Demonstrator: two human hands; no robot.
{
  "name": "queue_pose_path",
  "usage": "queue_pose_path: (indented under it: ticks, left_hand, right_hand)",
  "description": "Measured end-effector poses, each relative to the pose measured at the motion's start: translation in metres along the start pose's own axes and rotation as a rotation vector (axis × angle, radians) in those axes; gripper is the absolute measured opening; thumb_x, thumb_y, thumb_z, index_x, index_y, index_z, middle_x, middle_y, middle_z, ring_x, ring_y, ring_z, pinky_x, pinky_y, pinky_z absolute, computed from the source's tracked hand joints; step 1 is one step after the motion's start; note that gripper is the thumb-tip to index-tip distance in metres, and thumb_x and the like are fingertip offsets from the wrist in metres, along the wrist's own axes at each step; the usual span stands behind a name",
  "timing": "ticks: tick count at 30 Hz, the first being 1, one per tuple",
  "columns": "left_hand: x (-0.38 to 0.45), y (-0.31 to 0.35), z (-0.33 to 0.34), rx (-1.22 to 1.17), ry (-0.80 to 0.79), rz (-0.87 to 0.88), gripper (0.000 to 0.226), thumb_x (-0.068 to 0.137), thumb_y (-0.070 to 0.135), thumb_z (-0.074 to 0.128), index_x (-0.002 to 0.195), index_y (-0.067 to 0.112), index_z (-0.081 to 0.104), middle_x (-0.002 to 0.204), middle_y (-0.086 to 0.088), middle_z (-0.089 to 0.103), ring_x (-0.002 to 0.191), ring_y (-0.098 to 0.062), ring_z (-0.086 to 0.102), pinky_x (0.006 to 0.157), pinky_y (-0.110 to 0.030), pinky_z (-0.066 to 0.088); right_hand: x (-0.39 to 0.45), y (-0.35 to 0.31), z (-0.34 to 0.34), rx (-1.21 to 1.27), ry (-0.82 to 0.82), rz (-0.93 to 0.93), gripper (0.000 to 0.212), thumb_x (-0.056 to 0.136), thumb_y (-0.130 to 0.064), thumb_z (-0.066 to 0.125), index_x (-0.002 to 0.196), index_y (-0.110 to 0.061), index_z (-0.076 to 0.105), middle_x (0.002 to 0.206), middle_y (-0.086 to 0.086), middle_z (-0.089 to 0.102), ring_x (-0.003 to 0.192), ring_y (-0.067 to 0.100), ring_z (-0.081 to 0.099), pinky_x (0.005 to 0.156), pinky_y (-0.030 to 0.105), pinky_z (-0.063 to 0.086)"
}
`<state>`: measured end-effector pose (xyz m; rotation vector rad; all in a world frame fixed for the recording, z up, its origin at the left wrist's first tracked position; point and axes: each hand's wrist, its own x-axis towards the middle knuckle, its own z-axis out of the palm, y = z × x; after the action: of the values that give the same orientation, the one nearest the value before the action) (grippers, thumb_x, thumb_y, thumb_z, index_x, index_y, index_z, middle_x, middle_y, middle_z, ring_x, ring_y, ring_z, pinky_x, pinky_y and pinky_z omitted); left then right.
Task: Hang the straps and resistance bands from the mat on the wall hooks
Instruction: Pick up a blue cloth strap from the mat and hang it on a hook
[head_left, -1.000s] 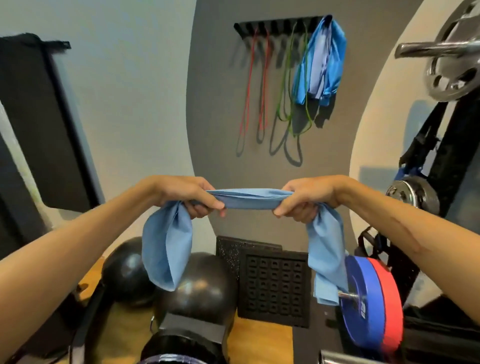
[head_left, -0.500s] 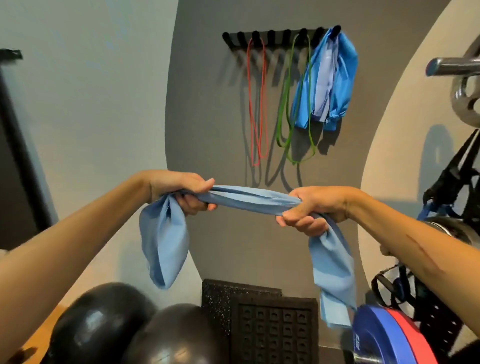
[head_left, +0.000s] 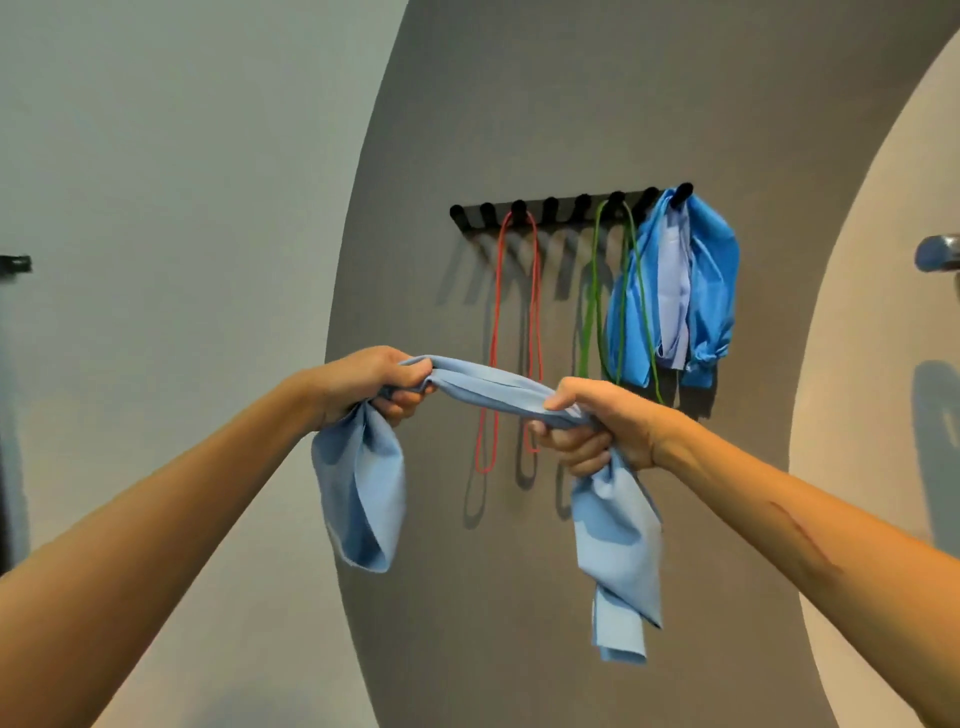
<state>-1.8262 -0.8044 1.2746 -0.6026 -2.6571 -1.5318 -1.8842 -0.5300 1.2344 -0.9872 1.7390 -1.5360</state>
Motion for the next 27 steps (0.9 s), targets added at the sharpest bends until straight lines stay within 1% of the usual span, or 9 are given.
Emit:
queue_pose_path:
  ticks: [4, 8, 11, 14, 17, 21, 23, 25, 27]
  left_hand:
    - [0.047, 0.015, -0.033, 0.109, 0.237, 0.079, 0.036, 0.104, 0.024, 0.036, 0.074, 0.008, 0.047, 0.055, 0.002, 0.033, 0.045, -0.006, 0.025, 0.042, -0.013, 0.024]
    - [0.111, 0.037, -0.063, 0.246, 0.466, 0.146, 0.038, 0.103, 0.017, 0.038, 0.067, 0.010, 0.048, 0.056, -0.001, 0.034, 0.045, -0.008, 0.026, 0.040, -0.013, 0.025]
    - [0.167, 0.054, -0.092, 0.396, 0.617, 0.178, 0.037, 0.101, 0.018, 0.041, 0.067, 0.009, 0.051, 0.057, -0.003, 0.038, 0.048, -0.012, 0.029, 0.042, -0.016, 0.028]
    - [0.222, 0.069, -0.121, 0.499, 0.766, 0.201, 0.038, 0.101, 0.022, 0.042, 0.066, 0.010, 0.051, 0.059, -0.005, 0.042, 0.049, -0.015, 0.032, 0.047, -0.022, 0.030]
    - [0.271, 0.077, -0.149, 0.596, 0.887, 0.211, 0.040, 0.101, 0.025, 0.042, 0.066, 0.010, 0.051, 0.063, -0.008, 0.047, 0.051, -0.015, 0.036, 0.051, -0.025, 0.034]
    - [0.316, 0.092, -0.177, 0.751, 0.965, 0.235, 0.034, 0.101, 0.026, 0.041, 0.083, 0.005, 0.060, 0.071, -0.008, 0.053, 0.055, -0.014, 0.041, 0.065, -0.030, 0.037]
    - [0.336, 0.101, -0.188, 0.823, 0.980, 0.262, 0.030, 0.101, 0.024, 0.042, 0.083, 0.006, 0.058, 0.071, -0.007, 0.053, 0.059, -0.016, 0.043, 0.069, -0.030, 0.036]
    - [0.355, 0.106, -0.194, 0.935, 1.010, 0.254, 0.026, 0.100, 0.021, 0.044, 0.081, 0.010, 0.057, 0.079, -0.009, 0.056, 0.070, -0.020, 0.049, 0.071, -0.028, 0.037]
    - [0.371, 0.109, -0.201, 1.024, 1.048, 0.251, 0.029, 0.100, 0.022, 0.046, 0.076, 0.012, 0.057, 0.081, -0.010, 0.059, 0.075, -0.020, 0.053, 0.072, -0.027, 0.039]
  right_hand:
    - [0.053, -0.021, -0.025, -0.149, 0.151, -0.263, 0.024, 0.086, -0.033, 0.056, 0.079, -0.010, 0.054, 0.049, -0.006, 0.025, 0.039, 0.006, 0.019, 0.038, 0.017, 0.019]
    - [0.108, -0.035, -0.063, -0.795, 0.422, -0.495, 0.030, 0.092, -0.025, 0.063, 0.076, -0.006, 0.046, 0.057, -0.003, 0.034, 0.046, 0.008, 0.029, 0.045, 0.022, 0.029]
    - [0.151, -0.058, -0.100, -1.014, 0.546, -0.585, 0.038, 0.092, -0.030, 0.063, 0.072, -0.007, 0.040, 0.064, 0.001, 0.034, 0.056, 0.012, 0.030, 0.053, 0.029, 0.027]
    - [0.197, -0.083, -0.138, -1.033, 0.604, -0.654, 0.041, 0.093, -0.030, 0.062, 0.069, -0.014, 0.033, 0.062, 0.001, 0.036, 0.055, 0.016, 0.032, 0.051, 0.029, 0.025]
    - [0.241, -0.113, -0.174, -1.019, 0.659, -0.689, 0.038, 0.096, -0.026, 0.058, 0.069, -0.012, 0.035, 0.062, 0.005, 0.040, 0.055, 0.019, 0.036, 0.050, 0.032, 0.027]
    - [0.294, -0.148, -0.215, -0.771, 0.755, -0.710, 0.032, 0.099, -0.022, 0.052, 0.072, -0.009, 0.040, 0.064, 0.004, 0.042, 0.055, 0.018, 0.037, 0.048, 0.031, 0.027]
    - [0.318, -0.156, -0.226, -0.704, 0.793, -0.726, 0.034, 0.100, -0.024, 0.050, 0.069, -0.012, 0.040, 0.063, 0.004, 0.043, 0.055, 0.019, 0.041, 0.051, 0.031, 0.029]
    - [0.336, -0.156, -0.231, -0.722, 0.862, -0.731, 0.022, 0.101, -0.025, 0.048, 0.091, -0.006, 0.054, 0.083, 0.011, 0.056, 0.074, 0.029, 0.058, 0.060, 0.034, 0.037]
    - [0.347, -0.155, -0.232, -0.806, 0.969, -0.745, 0.029, 0.103, -0.027, 0.043, 0.117, -0.003, 0.051, 0.107, 0.017, 0.062, 0.096, 0.035, 0.061, 0.066, 0.037, 0.042]
